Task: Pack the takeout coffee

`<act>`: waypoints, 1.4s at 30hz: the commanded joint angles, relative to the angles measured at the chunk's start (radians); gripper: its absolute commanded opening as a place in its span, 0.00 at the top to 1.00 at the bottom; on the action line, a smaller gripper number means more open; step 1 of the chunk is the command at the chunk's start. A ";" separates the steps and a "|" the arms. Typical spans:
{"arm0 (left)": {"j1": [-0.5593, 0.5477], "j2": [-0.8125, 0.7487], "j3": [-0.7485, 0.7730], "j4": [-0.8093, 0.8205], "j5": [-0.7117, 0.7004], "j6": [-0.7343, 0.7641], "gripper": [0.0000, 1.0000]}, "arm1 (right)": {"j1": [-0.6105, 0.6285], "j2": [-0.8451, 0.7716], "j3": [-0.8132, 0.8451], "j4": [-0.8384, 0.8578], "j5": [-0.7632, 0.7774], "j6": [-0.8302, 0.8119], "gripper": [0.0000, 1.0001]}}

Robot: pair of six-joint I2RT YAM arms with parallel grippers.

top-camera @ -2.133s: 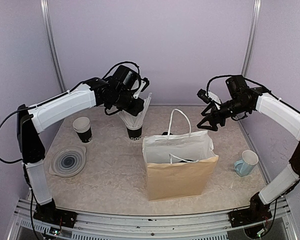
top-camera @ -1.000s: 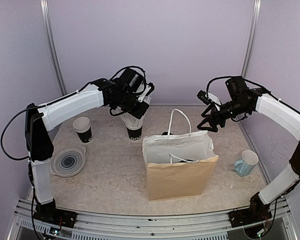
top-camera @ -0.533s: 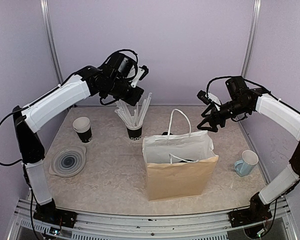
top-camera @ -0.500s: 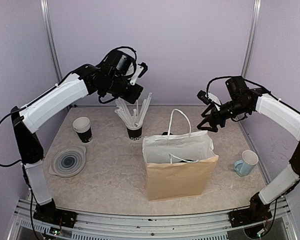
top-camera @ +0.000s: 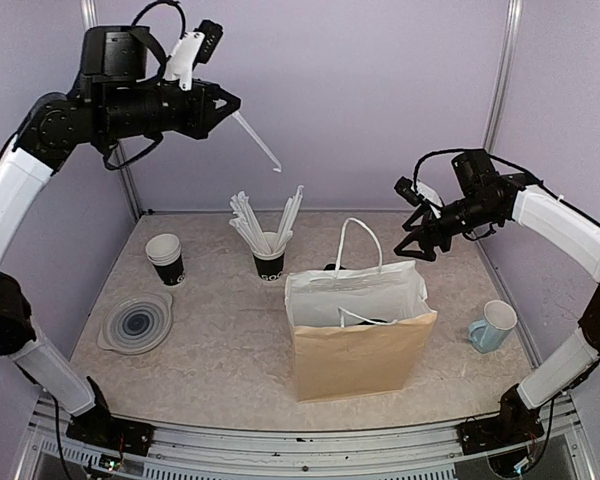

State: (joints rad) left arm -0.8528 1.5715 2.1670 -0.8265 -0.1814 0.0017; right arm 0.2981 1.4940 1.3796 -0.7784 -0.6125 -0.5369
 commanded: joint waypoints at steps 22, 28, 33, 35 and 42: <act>-0.192 -0.148 -0.265 0.293 0.745 -0.228 1.00 | -0.007 0.005 0.009 -0.015 0.058 -0.003 0.12; -0.225 -0.019 -0.292 0.365 0.767 -0.245 1.00 | -0.007 -0.009 -0.008 -0.014 0.052 -0.010 0.12; -0.234 0.105 -0.318 0.376 0.741 -0.226 1.00 | -0.007 -0.011 -0.004 -0.024 0.061 -0.018 0.12; -0.235 0.147 -0.345 0.430 0.769 -0.241 1.00 | -0.007 -0.014 -0.010 -0.017 0.060 -0.019 0.12; -0.230 0.237 -0.311 0.346 0.729 -0.214 0.81 | -0.007 -0.002 -0.002 -0.021 0.055 -0.020 0.12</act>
State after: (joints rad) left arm -1.0805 1.7878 1.8038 -0.4294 0.5774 -0.2413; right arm 0.2977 1.5082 1.3762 -0.7937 -0.5552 -0.5526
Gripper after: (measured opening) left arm 0.026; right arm 0.879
